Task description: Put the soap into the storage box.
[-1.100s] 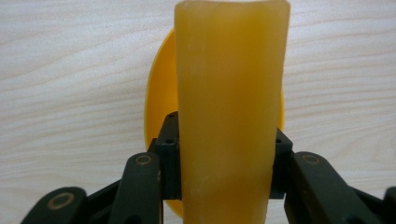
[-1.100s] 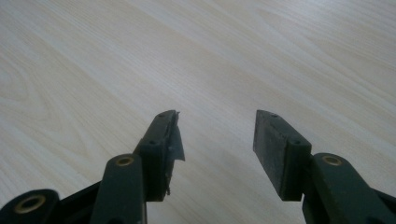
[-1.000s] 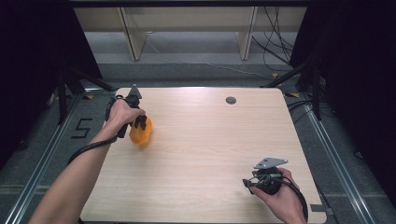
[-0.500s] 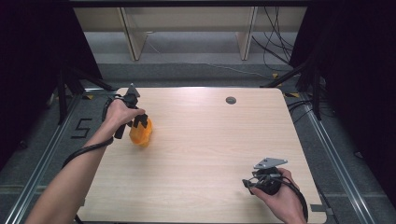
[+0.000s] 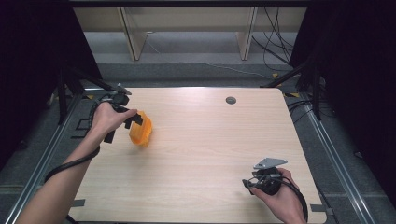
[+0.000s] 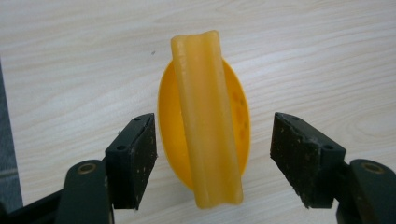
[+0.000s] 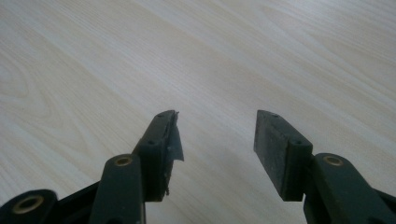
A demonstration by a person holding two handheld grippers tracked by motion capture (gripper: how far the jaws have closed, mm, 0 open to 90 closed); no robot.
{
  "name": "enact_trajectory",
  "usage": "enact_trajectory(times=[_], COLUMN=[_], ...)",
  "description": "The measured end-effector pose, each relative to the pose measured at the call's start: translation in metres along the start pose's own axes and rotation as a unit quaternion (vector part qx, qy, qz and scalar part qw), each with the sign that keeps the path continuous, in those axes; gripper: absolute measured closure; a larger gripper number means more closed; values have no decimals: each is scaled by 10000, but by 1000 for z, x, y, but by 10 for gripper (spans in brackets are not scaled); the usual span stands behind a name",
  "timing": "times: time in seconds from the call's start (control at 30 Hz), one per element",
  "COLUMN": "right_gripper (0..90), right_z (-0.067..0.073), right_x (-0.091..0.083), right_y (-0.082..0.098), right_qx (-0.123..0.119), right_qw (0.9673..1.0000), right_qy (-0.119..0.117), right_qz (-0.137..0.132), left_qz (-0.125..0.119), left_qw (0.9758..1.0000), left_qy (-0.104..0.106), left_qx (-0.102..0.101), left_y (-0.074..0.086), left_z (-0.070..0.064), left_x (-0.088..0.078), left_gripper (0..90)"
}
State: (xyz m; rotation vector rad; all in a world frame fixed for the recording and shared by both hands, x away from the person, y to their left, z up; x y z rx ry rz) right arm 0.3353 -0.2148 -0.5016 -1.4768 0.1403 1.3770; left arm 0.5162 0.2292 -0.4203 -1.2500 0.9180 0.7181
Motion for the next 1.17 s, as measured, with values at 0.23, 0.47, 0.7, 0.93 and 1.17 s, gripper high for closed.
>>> enact_trajectory(times=[0.23, 0.47, 0.7, 0.93, 1.17], right_gripper=[495, 495, 492, 496, 495], right_z=[0, 0, 0, -3, -2], right_x=[0, 0, 0, -3, -4], right_y=[0, 0, -1, -5, -8], right_qx=[33, -30, 15, -251, -403], right_qw=[10000, 10000, 10000, 9994, 9985], right_qy=[14, 45, 39, 128, 203], right_qz=[21, 5, -27, -183, -299], left_qz=[-661, -1270, -1599, -1809, -2293], left_qw=[9975, 9911, 9852, 9798, 9714], left_qy=[67, 56, 170, 441, 421], left_qx=[260, 397, 590, 731, 451], left_y=[40, 88, 147, 166, 156], left_z=[4, 6, 7, -3, 4], left_x=[-18, -24, -8, -5, -2], left_gripper=[272, 260, 243, 243, 235])
Point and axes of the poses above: each handheld gripper's, and its own axes: x roughly forward along the jaws, y roughly out of its underside, z roughly to its left, the point moved 5 cm from there along x, roughly forward along the jaws, and after that the axes turned 12 degrees about -y, right-handed, at the moved point
